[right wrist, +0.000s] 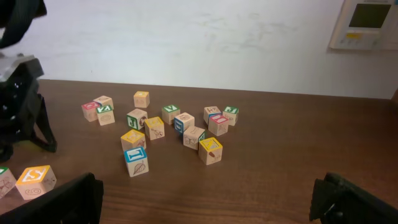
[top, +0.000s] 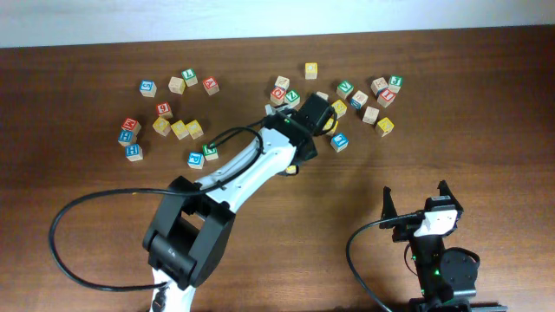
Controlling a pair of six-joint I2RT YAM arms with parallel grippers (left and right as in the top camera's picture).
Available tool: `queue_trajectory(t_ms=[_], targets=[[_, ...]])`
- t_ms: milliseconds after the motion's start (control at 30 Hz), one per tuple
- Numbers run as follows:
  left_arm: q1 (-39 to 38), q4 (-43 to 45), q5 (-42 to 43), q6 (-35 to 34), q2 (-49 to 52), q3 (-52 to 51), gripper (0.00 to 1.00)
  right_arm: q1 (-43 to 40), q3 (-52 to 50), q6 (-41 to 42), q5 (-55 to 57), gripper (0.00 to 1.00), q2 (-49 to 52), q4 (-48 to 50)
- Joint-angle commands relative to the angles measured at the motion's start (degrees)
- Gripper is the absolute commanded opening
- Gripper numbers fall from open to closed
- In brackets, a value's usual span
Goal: Spell out RSS
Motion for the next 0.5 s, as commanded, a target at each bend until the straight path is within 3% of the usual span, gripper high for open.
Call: queue_trajectory(t_ms=[0,467], targets=[[-0.04,1.4,-1.33,-1.01,-0.66,-1.55,0.46,0.33,-0.31,0.26,0.11,0.98,0.02,-0.28],[-1.16,2.97,-0.5,-1.03,3.21,-1.57,0.41,0.33,-0.31,0.26,0.11,0.98,0.02,-0.28]])
